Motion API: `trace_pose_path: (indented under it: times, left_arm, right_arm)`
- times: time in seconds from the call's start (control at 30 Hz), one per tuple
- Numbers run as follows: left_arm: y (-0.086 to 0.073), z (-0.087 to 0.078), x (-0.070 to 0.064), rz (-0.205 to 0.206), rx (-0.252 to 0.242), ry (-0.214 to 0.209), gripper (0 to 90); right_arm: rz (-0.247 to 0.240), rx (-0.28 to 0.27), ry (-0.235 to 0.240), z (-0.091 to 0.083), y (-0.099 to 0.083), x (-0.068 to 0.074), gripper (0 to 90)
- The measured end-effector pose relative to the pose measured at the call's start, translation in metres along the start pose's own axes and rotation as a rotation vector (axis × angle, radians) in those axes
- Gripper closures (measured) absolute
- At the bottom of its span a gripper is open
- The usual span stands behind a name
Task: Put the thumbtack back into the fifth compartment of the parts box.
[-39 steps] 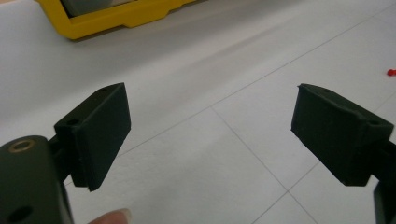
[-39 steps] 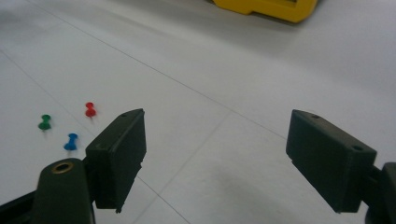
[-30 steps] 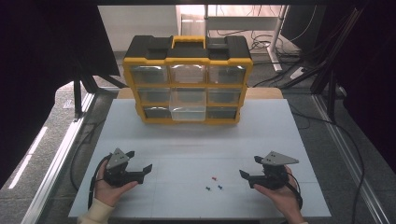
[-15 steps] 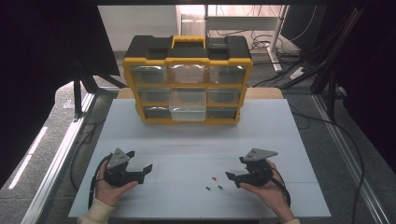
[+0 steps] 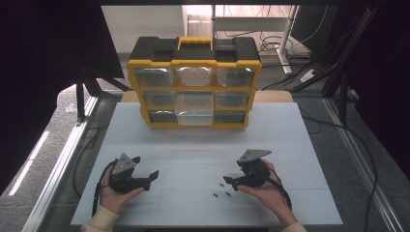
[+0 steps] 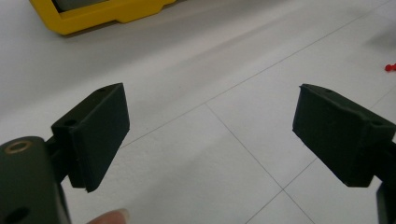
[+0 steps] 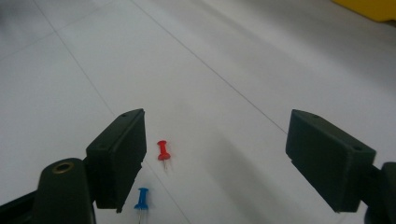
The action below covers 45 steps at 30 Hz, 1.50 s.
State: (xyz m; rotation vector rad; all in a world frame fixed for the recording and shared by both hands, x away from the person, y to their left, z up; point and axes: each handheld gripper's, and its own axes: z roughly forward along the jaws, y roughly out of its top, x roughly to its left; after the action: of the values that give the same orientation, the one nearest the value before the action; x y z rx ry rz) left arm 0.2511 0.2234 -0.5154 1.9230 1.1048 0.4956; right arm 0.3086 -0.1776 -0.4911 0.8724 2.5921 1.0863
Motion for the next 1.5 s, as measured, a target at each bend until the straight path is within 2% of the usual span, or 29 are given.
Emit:
trace_pose_path:
  times: [0.2,0.4,0.57,0.67,0.9,1.27,1.5]
  left_arm:
    - [0.0,0.001,0.0,-0.005,0.005,0.0,11.2]
    - [0.0,0.002,0.0,-0.001,0.011,0.006,11.2]
    - [-0.001,0.002,0.001,-0.005,0.009,0.008,11.2]
    - [-0.001,0.002,0.001,-0.002,0.011,0.01,11.4]
    - [-0.001,0.001,0.001,0.0,0.008,0.013,11.5]
    - [-0.001,0.001,0.001,0.001,0.01,0.018,11.5]
    - [-0.001,0.001,0.001,0.003,0.013,0.026,11.6]
  right_arm:
    - [-0.03,0.067,0.001,0.013,0.003,0.009,22.5]
    - [-0.063,0.112,0.012,0.023,0.005,0.015,23.9]
    - [-0.091,0.152,0.015,0.032,0.005,0.02,29.2]
    - [-0.101,0.172,0.015,0.036,0.004,0.022,33.9]
    - [-0.132,0.204,0.028,0.038,0.004,0.028,54.0]
    - [-0.117,0.232,0.027,0.037,0.005,0.03,81.3]
    - [-0.111,0.222,0.035,0.036,0.004,0.029,82.9]
